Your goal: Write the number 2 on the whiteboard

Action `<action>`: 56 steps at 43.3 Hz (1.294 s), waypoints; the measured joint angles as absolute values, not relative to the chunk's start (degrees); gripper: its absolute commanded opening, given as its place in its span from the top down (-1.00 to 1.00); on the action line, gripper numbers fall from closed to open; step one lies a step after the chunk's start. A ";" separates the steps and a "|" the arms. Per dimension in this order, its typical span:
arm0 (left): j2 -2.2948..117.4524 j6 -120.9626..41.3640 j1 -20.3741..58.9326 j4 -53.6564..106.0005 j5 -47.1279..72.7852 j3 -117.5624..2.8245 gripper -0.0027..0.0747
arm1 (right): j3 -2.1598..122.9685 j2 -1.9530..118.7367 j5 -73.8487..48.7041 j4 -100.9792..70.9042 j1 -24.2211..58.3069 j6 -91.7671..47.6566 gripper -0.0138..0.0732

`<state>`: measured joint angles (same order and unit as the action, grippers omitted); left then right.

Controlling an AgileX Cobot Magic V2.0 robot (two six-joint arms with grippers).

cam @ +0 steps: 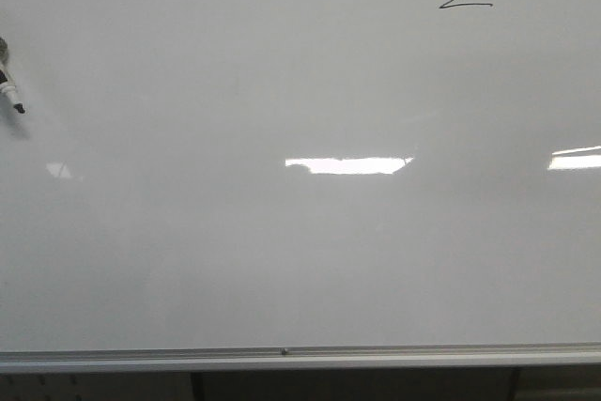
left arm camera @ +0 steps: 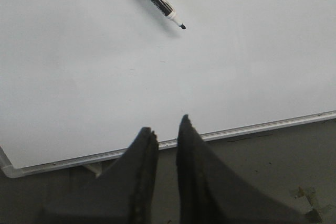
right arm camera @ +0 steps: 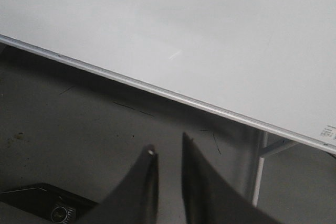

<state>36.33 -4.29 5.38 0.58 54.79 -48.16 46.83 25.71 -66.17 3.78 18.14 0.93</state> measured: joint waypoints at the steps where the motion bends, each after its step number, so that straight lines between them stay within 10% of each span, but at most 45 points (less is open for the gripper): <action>1: 36.33 -4.29 5.38 0.58 54.69 -48.16 0.98 | 46.83 25.71 -66.17 3.87 18.14 0.93 0.84; 40: 31.64 -4.29 4.58 0.71 53.87 -46.25 0.98 | 46.83 25.71 -62.70 4.00 18.14 0.93 0.85; 56: 12.12 -4.29 2.89 0.93 24.48 -20.04 0.98 | 46.83 25.71 -62.70 4.00 18.14 1.05 0.85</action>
<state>12.12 -4.29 2.89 0.93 24.48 -20.04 46.83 25.71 -62.70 4.00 18.14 1.05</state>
